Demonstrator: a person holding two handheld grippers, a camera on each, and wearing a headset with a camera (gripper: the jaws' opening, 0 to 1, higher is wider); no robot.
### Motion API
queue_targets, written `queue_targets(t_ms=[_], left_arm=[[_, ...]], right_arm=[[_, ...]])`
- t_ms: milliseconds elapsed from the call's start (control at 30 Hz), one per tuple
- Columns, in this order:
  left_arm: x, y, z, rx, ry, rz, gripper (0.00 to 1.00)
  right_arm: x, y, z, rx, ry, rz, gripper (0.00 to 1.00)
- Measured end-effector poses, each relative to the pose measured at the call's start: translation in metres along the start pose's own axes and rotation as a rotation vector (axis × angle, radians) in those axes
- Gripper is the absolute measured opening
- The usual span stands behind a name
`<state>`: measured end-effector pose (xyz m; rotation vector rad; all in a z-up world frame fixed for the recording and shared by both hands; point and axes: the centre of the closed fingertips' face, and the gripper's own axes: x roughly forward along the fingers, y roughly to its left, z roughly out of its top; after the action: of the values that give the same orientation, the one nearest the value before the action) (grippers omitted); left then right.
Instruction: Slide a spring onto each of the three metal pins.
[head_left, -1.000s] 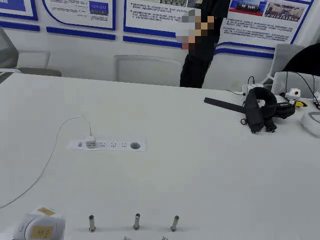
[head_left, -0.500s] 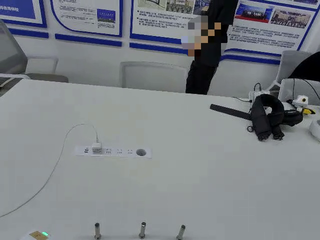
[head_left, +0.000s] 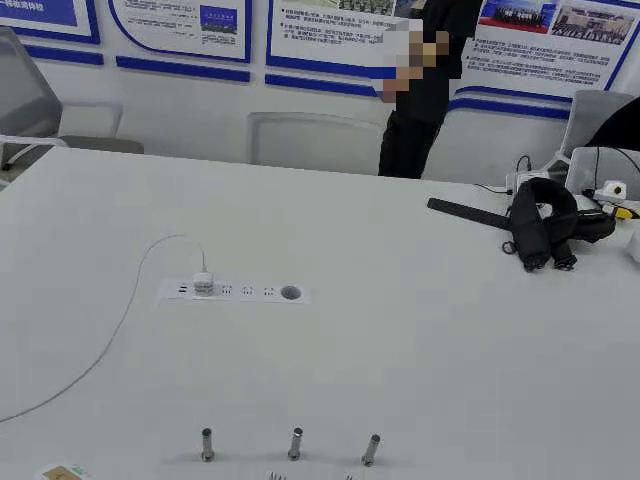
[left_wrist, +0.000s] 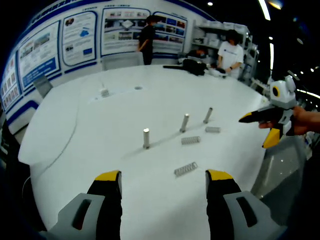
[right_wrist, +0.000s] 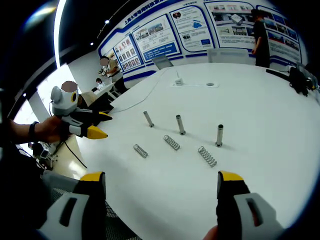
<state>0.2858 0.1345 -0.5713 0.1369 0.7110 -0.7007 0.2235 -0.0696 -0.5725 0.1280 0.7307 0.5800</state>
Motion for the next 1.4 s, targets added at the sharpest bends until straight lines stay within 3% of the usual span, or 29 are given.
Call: queue_targets(t_ms=[400, 700, 1233, 1400], left_arm=[[-0.010, -0.005, -0.004, -0.001, -0.008, -0.022, 0.73], [-0.012, -0.009, -0.012, 0.009, 0.008, -0.039, 0.74], [0.000, -0.028, -0.009, 0.121, 0.041, -0.106, 0.74], [0.010, -0.037, -0.015, 0.152, 0.063, -0.137, 0.73]], right_arm=[[0.002, 0.002, -0.003, 0.000, 0.006, 0.002, 0.94], [0.004, 0.004, -0.004, 0.001, 0.011, 0.006, 0.94], [0.003, 0.005, -0.008, 0.008, 0.014, 0.005, 0.94], [0.003, 0.004, -0.008, 0.011, 0.014, 0.004, 0.94]])
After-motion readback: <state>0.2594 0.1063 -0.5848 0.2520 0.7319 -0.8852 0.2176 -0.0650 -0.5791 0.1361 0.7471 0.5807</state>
